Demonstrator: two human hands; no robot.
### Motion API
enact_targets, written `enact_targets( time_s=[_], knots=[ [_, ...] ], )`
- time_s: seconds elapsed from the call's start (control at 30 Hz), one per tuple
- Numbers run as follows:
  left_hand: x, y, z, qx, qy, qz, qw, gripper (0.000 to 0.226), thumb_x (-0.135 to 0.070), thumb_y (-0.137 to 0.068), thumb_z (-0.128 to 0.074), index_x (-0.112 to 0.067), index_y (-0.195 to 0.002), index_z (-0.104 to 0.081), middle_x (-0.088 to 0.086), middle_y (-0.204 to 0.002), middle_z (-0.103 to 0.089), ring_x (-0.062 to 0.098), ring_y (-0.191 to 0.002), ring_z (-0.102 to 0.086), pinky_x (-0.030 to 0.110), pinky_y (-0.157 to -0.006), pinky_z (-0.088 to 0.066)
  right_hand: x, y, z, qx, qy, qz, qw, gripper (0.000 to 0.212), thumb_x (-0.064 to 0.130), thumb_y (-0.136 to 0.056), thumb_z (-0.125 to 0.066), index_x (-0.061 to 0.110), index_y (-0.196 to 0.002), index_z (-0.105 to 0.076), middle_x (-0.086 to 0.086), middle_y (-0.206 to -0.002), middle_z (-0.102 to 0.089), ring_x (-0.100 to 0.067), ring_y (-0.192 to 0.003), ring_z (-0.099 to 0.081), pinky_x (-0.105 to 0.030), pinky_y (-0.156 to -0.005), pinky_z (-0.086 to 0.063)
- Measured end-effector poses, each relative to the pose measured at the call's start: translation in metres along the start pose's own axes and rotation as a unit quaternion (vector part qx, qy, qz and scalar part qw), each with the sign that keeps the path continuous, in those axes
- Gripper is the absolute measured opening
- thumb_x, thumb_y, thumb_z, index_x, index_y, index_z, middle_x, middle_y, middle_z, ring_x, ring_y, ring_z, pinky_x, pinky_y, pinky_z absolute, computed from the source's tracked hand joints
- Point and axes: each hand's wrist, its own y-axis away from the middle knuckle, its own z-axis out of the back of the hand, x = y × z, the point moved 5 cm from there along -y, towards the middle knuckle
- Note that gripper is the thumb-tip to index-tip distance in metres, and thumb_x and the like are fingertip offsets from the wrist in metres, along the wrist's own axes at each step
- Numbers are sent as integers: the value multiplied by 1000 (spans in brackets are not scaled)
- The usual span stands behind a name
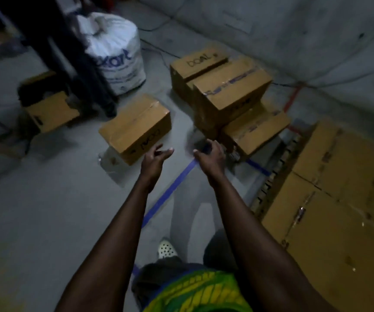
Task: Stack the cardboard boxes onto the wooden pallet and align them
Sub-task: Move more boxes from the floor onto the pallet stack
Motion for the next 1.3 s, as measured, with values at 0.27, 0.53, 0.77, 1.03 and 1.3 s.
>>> enact_targets(
  time_s=[0.27,0.53,0.77,1.03,1.3],
  knots=[
    [-56,-135,-70,161,-65,-21,985,67,-46,-91,-70,-19,-148,-48,8,-147,-53,24,-131,-51,37,-98,-40,10,-86,21,-134,-7,-77,988,66,38,-85,-75,25,-144,-50,-1,-157,-38,-24,-144,-34,-47,-116,-36],
    [-102,-256,-142,234,-112,-13,966,66,-43,-92,-69,-17,-149,-46,9,-146,-54,19,-125,-52,31,-91,-40,37,-221,45,-195,-93,-116,969,63,39,-84,-74,34,-142,-49,1,-153,-41,-25,-138,-42,-49,-106,-47],
    [-108,-403,-189,275,-173,13,946,69,-48,-89,-70,-19,-147,-49,8,-143,-57,23,-130,-55,35,-101,-44,40,-352,17,-200,-119,-163,959,60,38,-88,-73,35,-143,-48,2,-154,-41,-23,-139,-41,-43,-108,-44],
    [-28,-692,-309,242,-260,-59,933,71,-38,-86,-78,-12,-146,-49,2,-135,-56,17,-122,-54,26,-103,-43,-83,-589,-52,-228,-108,-212,944,67,38,-87,-74,36,-146,-44,3,-153,-43,-21,-138,-42,-45,-110,-43],
    [27,-854,-304,101,-261,57,958,72,-43,-65,-78,-20,-132,-63,7,-128,-66,31,-120,-58,49,-105,-48,-170,-663,-121,-265,-299,-301,866,90,27,-85,-80,33,-157,-26,9,-153,-43,-15,-136,-46,-33,-103,-44]
  ],
)
